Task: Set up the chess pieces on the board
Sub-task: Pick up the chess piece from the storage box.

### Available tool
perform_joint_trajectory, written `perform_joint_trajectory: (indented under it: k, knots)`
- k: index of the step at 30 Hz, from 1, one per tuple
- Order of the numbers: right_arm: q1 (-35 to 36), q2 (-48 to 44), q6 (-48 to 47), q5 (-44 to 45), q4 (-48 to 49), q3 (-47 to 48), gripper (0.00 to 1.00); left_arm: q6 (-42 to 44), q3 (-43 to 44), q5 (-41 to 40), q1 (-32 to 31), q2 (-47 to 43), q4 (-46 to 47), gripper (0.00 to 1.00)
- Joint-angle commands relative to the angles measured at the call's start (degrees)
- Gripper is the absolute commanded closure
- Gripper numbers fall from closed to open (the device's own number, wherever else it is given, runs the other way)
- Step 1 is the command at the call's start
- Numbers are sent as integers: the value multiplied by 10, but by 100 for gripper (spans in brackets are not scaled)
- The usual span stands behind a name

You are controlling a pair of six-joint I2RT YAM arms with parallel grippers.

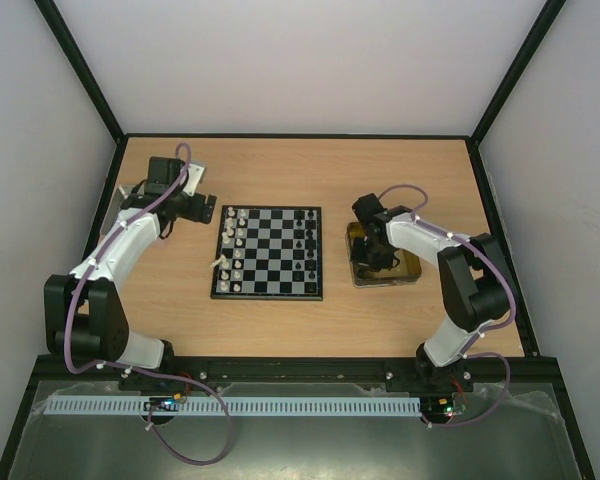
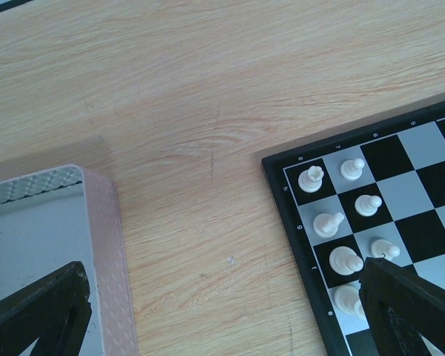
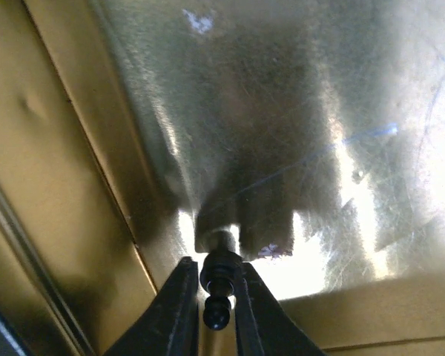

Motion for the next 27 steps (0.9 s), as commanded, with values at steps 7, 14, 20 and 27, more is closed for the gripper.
perform_joint_trajectory:
  k: [7, 14, 20, 27]
  knots:
    - [-3, -6, -3, 18, -10, -9, 98, 2, -9, -7, -5, -13, 11, 1]
    - [-3, -37, -9, 104, -70, 45, 98, 5, -25, -23, -17, -26, 25, 1]
    - [3, -67, -13, 166, -130, 126, 98, 3, -31, -17, -19, -34, 27, 1]
    - [112, -40, 5, 241, -194, 260, 98, 1, -36, -11, -20, -46, 28, 1]
